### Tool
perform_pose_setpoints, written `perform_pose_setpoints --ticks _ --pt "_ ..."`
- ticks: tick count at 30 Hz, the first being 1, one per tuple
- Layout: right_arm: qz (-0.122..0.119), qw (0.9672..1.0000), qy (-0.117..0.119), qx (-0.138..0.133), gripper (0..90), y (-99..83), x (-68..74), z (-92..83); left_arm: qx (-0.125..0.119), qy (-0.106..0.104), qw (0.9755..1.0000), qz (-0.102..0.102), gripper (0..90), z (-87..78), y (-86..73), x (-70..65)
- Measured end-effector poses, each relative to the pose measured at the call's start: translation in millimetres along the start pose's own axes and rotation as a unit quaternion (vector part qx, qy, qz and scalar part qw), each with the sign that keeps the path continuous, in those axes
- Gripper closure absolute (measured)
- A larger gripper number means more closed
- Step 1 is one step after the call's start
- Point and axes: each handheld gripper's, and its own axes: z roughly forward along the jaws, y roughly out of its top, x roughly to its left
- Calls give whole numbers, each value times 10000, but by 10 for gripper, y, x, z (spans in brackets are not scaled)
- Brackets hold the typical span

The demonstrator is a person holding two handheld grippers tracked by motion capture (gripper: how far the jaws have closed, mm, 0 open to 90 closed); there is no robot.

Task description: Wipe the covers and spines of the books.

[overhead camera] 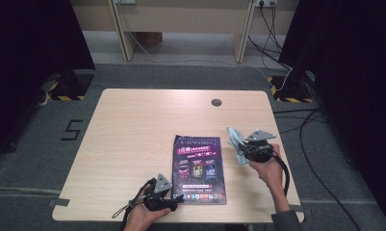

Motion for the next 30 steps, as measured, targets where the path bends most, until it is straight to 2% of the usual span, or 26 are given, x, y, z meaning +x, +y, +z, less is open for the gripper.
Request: perform_pose_setpoints --ticks 5,9,15,17,22,27,30 --pt "-295 9994 193 31 826 142 216 146 -25 -90 9999 -123 388 4 -17 25" --pt "-484 9982 288 225 825 169 363 343 -69 -129 9997 -171 386 5 -32 40" --pt "-641 9952 463 582 820 164 527 669 -103 -194 9995 -246 381 11 -44 57" --pt "-768 9935 432 718 815 155 579 761 -108 -214 9994 -262 379 11 -47 63" --pt "-770 9939 217 759 810 218 561 857 -111 -224 9993 -286 376 13 -50 67" --pt "-630 9944 49 844 808 312 453 970 -112 -229 9993 -284 375 13 -51 70" --pt "-464 9949 -110 885 806 351 360 1030 -116 -234 9993 -277 374 14 -51 72"
